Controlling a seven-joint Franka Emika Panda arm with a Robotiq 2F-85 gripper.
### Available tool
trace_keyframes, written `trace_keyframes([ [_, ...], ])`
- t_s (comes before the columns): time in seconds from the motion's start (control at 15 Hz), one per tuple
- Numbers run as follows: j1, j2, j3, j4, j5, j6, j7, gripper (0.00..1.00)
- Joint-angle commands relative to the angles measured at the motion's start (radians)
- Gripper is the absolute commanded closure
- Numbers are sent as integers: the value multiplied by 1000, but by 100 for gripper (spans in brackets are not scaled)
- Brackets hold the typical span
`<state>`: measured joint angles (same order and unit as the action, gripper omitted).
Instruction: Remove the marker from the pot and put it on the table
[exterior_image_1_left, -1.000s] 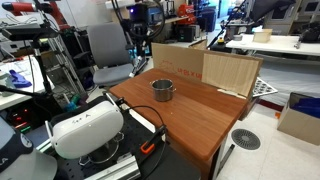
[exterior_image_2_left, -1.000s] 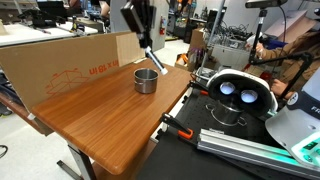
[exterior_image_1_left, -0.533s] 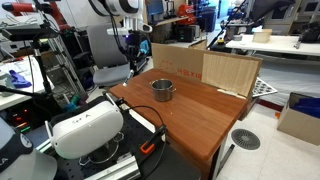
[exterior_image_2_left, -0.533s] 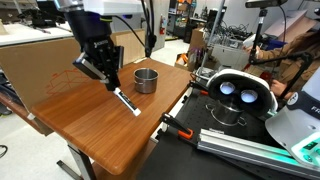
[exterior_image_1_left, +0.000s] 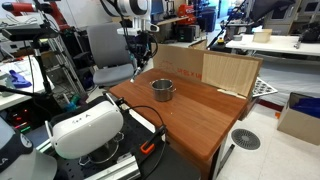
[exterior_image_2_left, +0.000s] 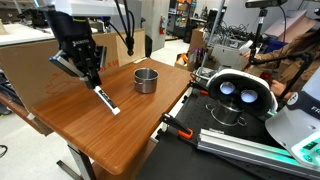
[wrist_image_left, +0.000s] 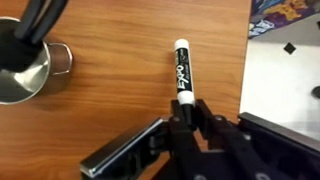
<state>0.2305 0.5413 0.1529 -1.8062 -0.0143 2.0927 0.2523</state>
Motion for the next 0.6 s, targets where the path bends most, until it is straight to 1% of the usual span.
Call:
trace_keyframes([
  [0.0, 7, 70, -25, 103, 33, -83, 22, 95],
  [0.2, -5, 94, -45, 144, 43, -117, 20, 95],
  [0.53, -42, 124, -89, 205, 42, -218, 19, 95],
])
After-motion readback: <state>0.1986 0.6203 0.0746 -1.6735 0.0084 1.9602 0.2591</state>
